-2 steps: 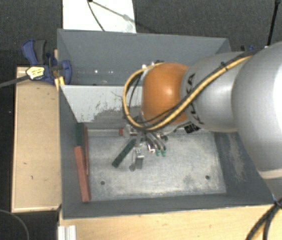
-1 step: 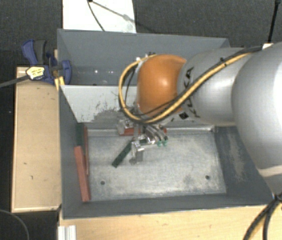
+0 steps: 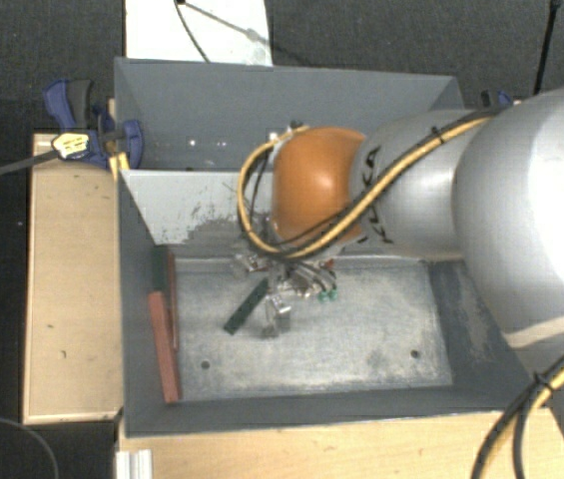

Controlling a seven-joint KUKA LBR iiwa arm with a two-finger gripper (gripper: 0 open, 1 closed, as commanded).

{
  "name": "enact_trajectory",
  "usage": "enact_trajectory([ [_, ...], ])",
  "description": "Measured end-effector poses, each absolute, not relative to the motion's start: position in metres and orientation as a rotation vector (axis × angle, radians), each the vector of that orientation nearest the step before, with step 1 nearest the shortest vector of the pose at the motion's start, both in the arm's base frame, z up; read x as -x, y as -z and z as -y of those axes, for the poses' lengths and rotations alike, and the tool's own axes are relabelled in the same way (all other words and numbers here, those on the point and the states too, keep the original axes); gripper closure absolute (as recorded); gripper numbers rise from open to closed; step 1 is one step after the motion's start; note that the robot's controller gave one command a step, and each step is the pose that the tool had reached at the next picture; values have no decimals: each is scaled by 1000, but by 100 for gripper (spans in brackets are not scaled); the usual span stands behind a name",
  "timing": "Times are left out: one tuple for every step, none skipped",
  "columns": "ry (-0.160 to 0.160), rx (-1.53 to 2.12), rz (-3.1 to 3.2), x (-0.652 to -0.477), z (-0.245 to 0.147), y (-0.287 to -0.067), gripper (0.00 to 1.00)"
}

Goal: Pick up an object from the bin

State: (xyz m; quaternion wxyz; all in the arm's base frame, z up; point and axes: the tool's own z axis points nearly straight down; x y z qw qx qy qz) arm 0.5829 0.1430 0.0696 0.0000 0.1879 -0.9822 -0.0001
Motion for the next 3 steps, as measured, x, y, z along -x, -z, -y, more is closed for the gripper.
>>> enact_trajectory([
  [2, -587, 3088, -584, -143, -70, 0],
  [2, -585, 3088, -584, -143, -70, 100],
  [1, -583, 3095, -585, -144, -124, 100],
])
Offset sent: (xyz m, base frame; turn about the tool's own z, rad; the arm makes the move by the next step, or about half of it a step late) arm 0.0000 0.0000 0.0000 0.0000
